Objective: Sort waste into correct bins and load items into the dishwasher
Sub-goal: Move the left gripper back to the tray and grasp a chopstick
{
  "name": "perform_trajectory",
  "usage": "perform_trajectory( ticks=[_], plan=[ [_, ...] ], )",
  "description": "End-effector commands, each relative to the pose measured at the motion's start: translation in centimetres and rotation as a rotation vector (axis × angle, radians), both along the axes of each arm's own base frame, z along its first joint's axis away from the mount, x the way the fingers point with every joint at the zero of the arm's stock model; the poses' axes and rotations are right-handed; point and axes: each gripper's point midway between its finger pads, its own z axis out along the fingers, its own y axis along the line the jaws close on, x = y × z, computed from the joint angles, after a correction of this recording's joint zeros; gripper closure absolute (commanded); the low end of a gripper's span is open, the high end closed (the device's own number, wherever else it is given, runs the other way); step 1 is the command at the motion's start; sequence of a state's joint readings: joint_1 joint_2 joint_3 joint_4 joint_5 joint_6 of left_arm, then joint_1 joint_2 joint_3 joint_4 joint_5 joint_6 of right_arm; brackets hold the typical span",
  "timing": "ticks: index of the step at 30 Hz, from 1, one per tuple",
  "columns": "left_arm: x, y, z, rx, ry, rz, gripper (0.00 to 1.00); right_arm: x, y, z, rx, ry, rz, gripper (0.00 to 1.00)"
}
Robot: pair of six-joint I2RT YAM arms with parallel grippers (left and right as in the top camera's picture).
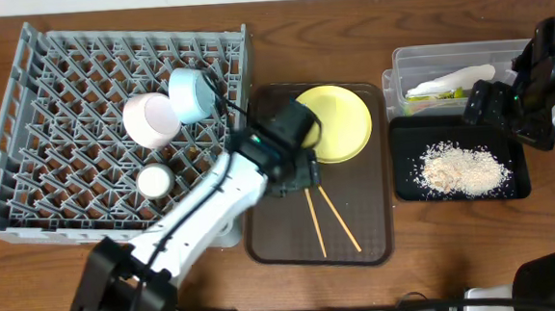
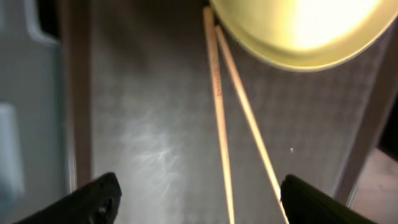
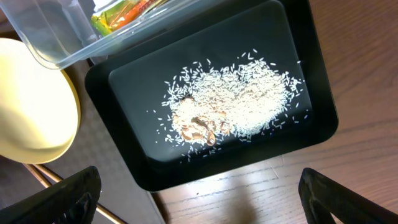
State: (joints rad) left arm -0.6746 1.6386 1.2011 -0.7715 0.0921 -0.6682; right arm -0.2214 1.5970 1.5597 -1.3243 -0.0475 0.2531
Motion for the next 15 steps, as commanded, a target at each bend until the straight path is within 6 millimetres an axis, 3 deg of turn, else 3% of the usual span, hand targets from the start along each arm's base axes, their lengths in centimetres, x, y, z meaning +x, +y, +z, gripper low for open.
perform_trajectory(
  ticks=[1,15],
  plan=[
    [0.1,0.3,-1.8,0.082,-0.078,0.026,0.15,0.1,-0.3,0.5,-0.013,-0.011,-0.014,0.01],
    [-0.5,0.1,-4.8,0.100,-0.088,0.017,0.16,0.1,-0.2,0.5,-0.012,-0.010,-0.014,0.01]
  ],
)
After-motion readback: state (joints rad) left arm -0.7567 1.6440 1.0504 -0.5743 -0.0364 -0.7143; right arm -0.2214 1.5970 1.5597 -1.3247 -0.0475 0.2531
